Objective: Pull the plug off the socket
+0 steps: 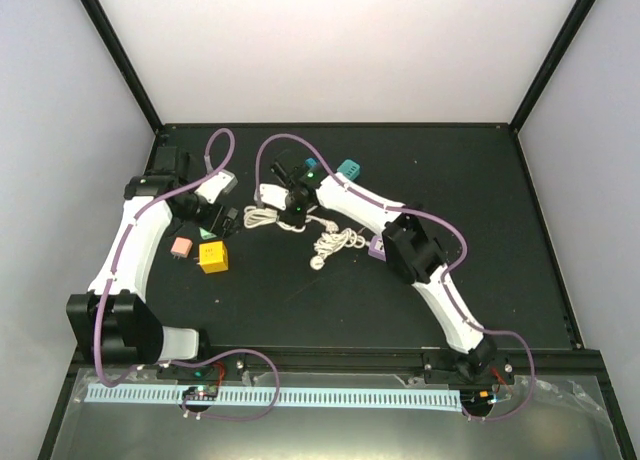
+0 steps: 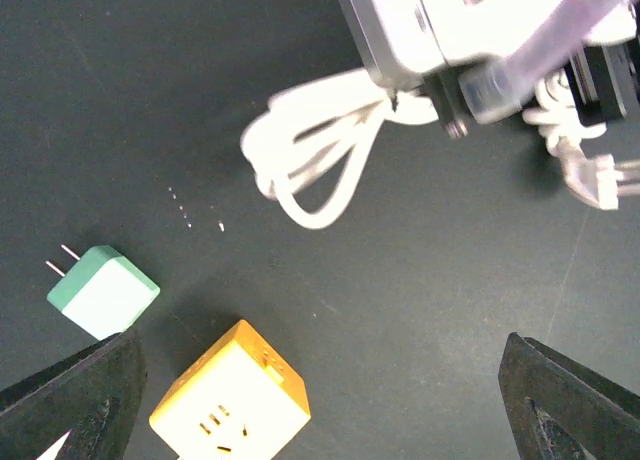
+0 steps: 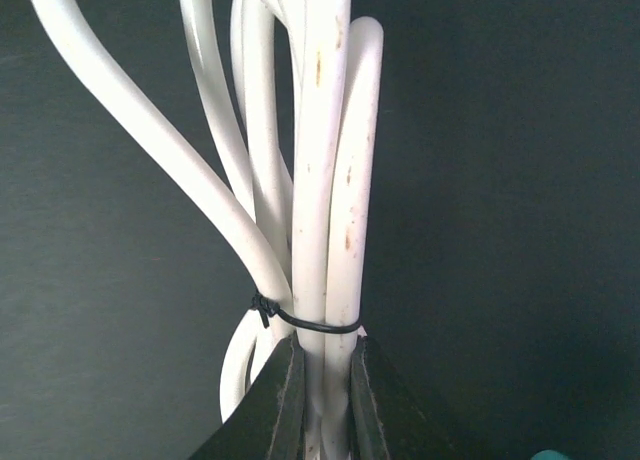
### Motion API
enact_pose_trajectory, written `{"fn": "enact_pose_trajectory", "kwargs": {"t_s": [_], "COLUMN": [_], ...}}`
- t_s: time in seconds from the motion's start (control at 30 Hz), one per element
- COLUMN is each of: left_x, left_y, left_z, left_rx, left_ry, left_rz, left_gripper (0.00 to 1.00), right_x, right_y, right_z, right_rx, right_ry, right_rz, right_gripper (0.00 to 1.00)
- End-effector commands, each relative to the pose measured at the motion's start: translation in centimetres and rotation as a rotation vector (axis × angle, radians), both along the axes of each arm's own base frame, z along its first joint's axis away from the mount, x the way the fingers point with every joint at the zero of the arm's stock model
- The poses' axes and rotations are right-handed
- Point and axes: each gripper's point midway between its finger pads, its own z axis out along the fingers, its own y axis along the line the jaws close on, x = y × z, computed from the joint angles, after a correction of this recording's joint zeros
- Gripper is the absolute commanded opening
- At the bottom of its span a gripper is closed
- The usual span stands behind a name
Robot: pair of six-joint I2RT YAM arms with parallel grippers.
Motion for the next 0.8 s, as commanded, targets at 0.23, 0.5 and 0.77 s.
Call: {"fn": "enact_pose_trajectory", "kwargs": {"t_s": [0.23, 0.5, 0.77], "left_x": [0.0, -0.8, -1.3], "left_y": [-0.8, -1.7, -2.0], "left_z": [1.8, 1.7, 2.5], "left_rx": [-0.081, -0.117, -0.115], "left_ry": [-0.029, -0.002, -0.032], "left_rz": [-0.026, -0.078, -0.112], "left_gripper": [0.99, 0.99, 0.99], "right_x": [-9.9, -12.0, -8.0], "right_y": [-2.1, -5.5, -15.0], "right_z": [1.2, 5.7, 4.2], "right_rx": [0.060, 0.157, 0.045], "right_ry": [0.227, 0.192, 0.095], "right_rz": [0.104, 0.107, -0.071], "right_gripper": [0.23, 0.73, 0.83]}}
